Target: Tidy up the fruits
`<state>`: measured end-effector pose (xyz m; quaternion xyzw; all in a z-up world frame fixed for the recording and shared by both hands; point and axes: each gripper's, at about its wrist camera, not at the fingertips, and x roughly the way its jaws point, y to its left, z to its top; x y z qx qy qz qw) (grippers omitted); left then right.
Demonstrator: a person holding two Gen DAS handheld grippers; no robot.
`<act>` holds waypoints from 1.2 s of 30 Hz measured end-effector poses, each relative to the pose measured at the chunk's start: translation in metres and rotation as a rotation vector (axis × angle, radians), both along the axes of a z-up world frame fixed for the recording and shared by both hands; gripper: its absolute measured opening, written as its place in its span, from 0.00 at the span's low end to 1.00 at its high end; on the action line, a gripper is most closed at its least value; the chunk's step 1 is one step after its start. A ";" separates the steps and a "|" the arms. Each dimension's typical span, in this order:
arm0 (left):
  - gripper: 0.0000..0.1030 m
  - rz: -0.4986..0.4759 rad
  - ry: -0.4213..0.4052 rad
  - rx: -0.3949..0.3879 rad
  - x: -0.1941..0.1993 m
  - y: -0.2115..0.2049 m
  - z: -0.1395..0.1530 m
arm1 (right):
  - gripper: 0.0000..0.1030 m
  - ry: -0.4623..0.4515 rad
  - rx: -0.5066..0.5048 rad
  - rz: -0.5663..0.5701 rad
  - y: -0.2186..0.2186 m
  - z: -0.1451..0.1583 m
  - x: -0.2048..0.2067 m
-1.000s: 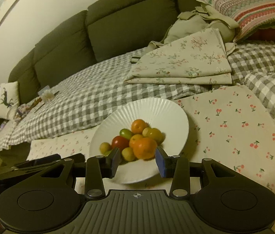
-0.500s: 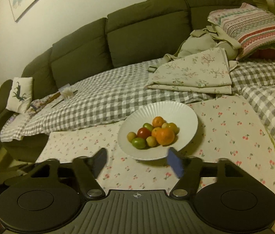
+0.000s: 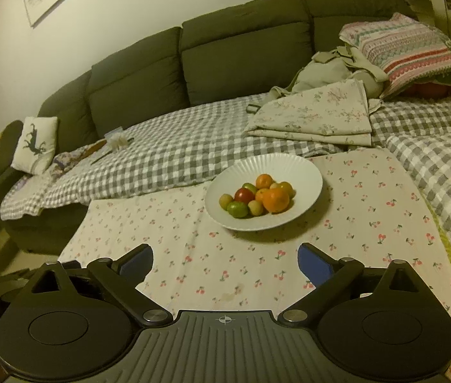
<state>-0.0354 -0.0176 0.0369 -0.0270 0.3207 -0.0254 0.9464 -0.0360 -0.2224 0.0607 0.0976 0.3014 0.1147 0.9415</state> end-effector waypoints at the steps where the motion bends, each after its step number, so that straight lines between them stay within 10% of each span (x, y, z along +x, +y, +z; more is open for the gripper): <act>1: 0.99 -0.002 0.001 0.003 -0.002 0.000 0.001 | 0.96 -0.006 -0.012 0.002 0.002 0.001 -0.003; 36: 0.99 0.005 -0.048 0.055 -0.018 0.002 0.006 | 0.97 -0.047 -0.167 -0.029 0.017 -0.002 -0.027</act>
